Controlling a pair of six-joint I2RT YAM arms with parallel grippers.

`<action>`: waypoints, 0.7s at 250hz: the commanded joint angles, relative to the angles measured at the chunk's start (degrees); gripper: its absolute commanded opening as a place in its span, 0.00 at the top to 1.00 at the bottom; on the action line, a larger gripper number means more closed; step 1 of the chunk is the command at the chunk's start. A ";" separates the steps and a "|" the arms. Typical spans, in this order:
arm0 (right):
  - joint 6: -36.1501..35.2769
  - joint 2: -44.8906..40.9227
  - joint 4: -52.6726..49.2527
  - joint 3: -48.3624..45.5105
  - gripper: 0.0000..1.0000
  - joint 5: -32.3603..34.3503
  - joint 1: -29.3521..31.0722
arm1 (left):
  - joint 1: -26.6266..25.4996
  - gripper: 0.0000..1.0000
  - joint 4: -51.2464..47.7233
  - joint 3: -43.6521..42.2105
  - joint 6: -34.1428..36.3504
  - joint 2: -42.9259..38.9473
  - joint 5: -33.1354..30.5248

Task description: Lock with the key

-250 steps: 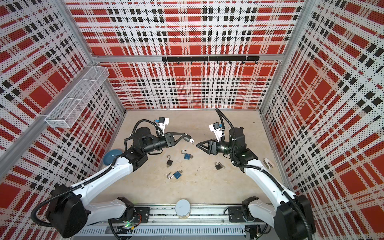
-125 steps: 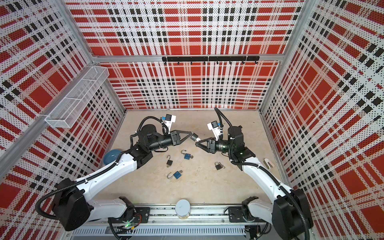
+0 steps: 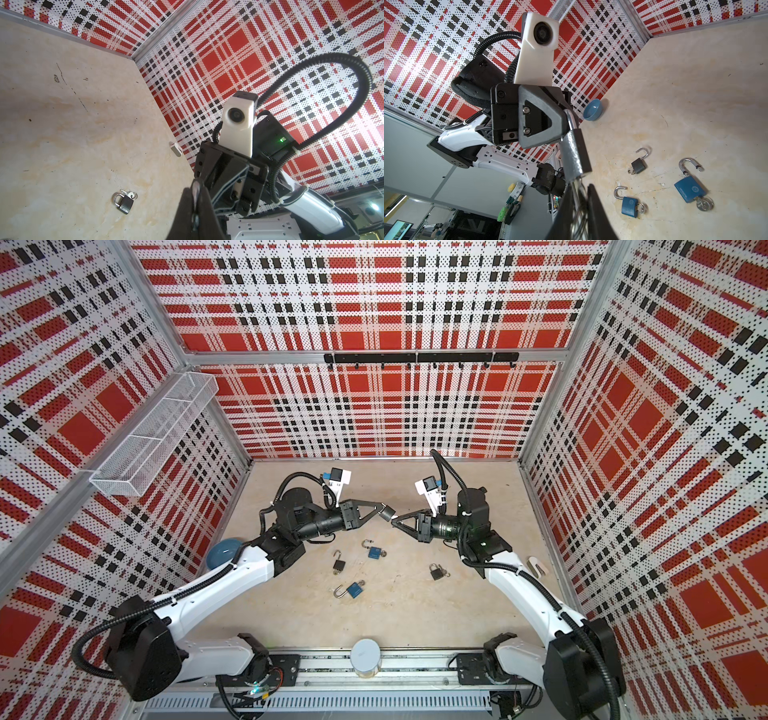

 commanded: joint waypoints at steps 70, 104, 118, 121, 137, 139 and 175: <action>0.28 -0.02 3.58 1.23 1.00 -0.94 -0.06 | 1.78 1.00 2.00 -0.14 -0.78 -1.95 0.23; 1.39 -0.61 5.20 -0.15 1.00 -0.85 -0.16 | 3.60 1.00 2.14 -0.38 -1.16 -3.12 0.59; 1.64 -0.83 5.30 -0.71 1.00 -0.85 -0.34 | 4.61 1.00 2.15 -0.49 -1.16 -3.56 0.56; 1.83 -0.87 5.37 -0.88 1.00 -0.87 -0.34 | 4.71 1.00 2.19 -0.42 -1.26 -3.66 0.55; 2.69 -1.08 6.57 -1.91 1.00 -0.94 -0.42 | 5.53 1.00 2.45 -0.34 -1.43 -3.99 0.70; 2.76 -1.17 6.60 -2.05 1.00 -0.94 -0.49 | 5.73 1.00 2.43 -0.21 -1.44 -4.02 0.74; 2.97 -2.31 6.08 -3.68 1.00 -0.55 -1.01 | 6.90 1.00 2.40 0.19 -1.19 -4.02 1.52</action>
